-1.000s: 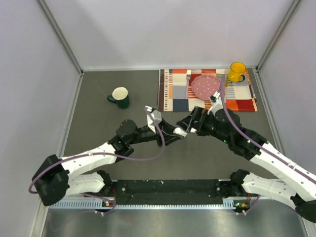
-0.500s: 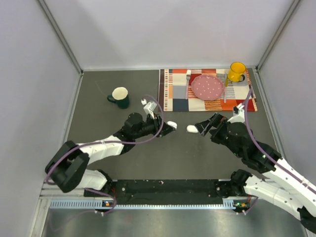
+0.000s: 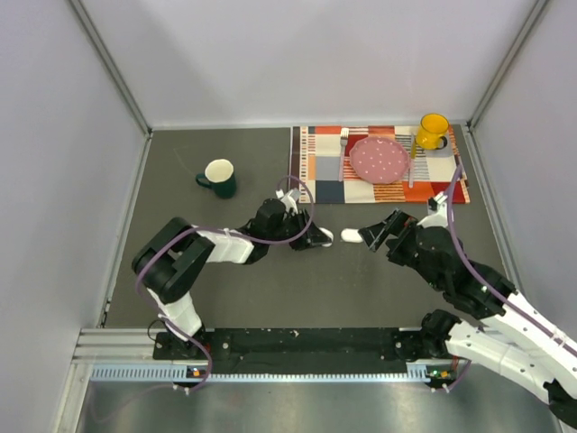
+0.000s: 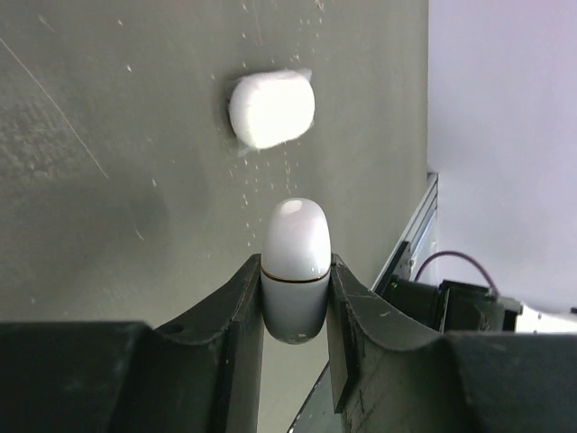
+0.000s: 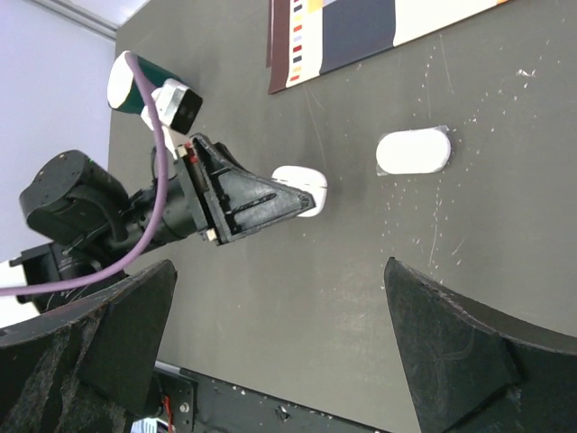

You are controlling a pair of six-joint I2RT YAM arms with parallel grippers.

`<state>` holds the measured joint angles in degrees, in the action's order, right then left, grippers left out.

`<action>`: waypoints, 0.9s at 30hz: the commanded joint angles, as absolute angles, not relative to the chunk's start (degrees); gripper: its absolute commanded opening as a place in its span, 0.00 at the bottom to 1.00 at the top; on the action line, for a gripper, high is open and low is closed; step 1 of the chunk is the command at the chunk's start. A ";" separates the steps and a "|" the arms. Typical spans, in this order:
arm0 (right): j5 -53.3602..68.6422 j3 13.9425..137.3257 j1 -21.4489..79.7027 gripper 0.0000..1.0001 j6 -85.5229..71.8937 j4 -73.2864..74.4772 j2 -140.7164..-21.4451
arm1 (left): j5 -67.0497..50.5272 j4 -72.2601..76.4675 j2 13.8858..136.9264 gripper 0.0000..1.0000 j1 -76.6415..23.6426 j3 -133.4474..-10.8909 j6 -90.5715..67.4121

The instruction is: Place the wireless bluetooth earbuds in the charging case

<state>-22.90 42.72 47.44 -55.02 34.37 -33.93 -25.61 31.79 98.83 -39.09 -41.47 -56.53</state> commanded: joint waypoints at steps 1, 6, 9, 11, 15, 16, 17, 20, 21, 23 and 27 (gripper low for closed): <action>-24.43 42.71 47.11 0.99 -52.56 33.84 -32.52 | -22.61 37.69 101.42 0.01 -38.32 -43.08 -63.97; -25.84 42.63 46.94 0.99 -50.89 33.84 -31.82 | -21.62 39.57 104.14 0.04 -38.32 -43.32 -66.45; -25.84 42.89 46.85 0.99 -48.96 33.93 -31.55 | -20.48 38.67 105.29 0.06 -38.32 -44.12 -67.67; -25.75 42.98 46.85 0.99 -47.82 33.93 -30.94 | -19.95 38.41 105.82 0.09 -38.41 -44.12 -68.64; -26.10 42.98 46.76 0.99 -46.32 33.75 -30.15 | -17.94 41.73 105.99 0.16 -38.76 -42.73 -70.48; -26.19 43.33 46.76 0.99 -45.71 33.58 -30.15 | -17.76 43.84 106.17 0.16 -38.85 -42.45 -71.01; -26.10 43.68 46.67 0.99 -44.40 33.49 -30.23 | -17.84 43.77 106.61 0.16 -38.85 -42.54 -71.45; -26.10 45.35 46.58 0.99 -41.85 33.49 -30.85 | -17.93 41.24 107.67 0.17 -39.29 -43.68 -71.89; -26.10 45.96 46.58 0.99 -41.31 33.57 -31.02 | -17.06 40.44 107.40 0.18 -39.55 -43.59 -71.89; -26.10 46.23 46.50 0.99 -40.61 33.49 -31.38 | -15.30 38.77 107.14 0.20 -40.34 -43.51 -71.63; -25.14 46.23 46.49 0.99 -40.95 33.49 -31.55 | -15.03 33.86 106.79 0.25 -40.87 -45.43 -69.18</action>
